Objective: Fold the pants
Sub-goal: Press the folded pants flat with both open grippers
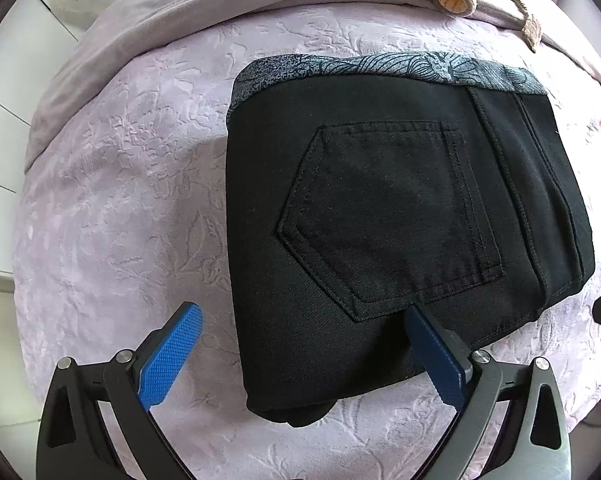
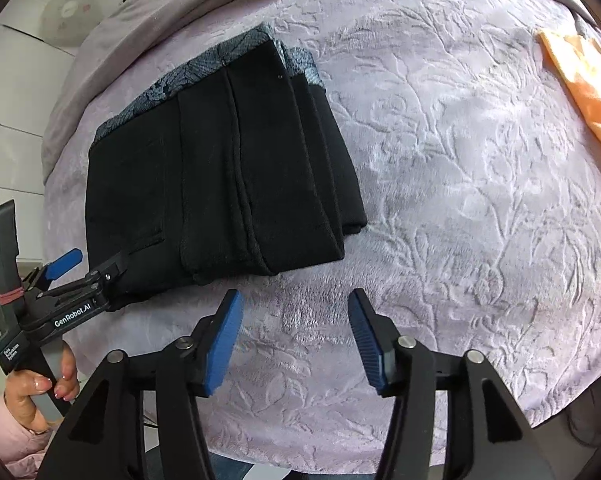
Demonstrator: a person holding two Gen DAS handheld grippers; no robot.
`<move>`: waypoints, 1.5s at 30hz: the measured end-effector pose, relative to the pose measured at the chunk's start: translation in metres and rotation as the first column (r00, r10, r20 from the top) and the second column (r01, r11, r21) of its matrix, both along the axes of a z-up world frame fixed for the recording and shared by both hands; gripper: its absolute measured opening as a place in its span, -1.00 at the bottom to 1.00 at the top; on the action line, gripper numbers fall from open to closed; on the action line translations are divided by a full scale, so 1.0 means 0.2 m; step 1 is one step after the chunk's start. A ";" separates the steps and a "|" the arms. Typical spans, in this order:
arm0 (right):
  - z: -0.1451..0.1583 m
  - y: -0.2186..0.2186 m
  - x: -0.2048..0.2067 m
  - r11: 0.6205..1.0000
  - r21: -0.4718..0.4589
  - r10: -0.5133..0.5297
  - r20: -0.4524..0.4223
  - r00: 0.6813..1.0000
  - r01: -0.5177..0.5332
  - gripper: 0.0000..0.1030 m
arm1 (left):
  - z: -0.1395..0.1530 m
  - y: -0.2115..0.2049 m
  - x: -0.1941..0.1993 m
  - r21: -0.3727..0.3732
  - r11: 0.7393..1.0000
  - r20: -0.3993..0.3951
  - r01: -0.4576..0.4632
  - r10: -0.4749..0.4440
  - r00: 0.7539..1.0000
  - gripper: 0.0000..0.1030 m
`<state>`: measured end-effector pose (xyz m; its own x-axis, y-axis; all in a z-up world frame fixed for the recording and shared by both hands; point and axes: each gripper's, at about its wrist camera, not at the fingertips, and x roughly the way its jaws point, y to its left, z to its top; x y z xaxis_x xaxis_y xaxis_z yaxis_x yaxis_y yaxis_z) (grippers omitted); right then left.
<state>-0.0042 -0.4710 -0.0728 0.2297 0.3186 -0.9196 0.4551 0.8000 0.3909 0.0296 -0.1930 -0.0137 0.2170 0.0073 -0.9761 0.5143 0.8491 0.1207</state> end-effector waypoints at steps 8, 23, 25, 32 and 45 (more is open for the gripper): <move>0.04 -0.04 0.02 0.999 -0.029 0.019 0.023 1.000 -0.018 0.54 | 0.00 -0.02 0.02 0.009 1.000 -0.012 -0.005 0.005 1.000 0.97; 0.01 -0.08 0.06 0.999 -0.022 0.038 0.005 0.999 -0.038 0.54 | -0.05 -0.03 0.05 0.016 1.000 -0.031 -0.008 0.009 0.999 0.98; 0.01 -0.08 0.07 0.999 -0.026 0.043 0.005 0.999 -0.043 0.54 | -0.06 -0.02 0.05 0.013 1.000 -0.037 -0.009 0.009 0.999 0.98; -0.01 -0.13 0.11 0.998 -0.016 0.059 0.011 0.998 -0.059 0.54 | -0.03 0.08 0.16 -0.108 0.993 -0.141 -0.051 0.036 0.989 0.97; -0.16 -0.35 0.23 0.968 0.231 0.074 0.113 0.991 -0.098 0.56 | -0.06 0.20 0.51 -0.283 0.953 -0.209 -0.112 0.053 0.976 0.97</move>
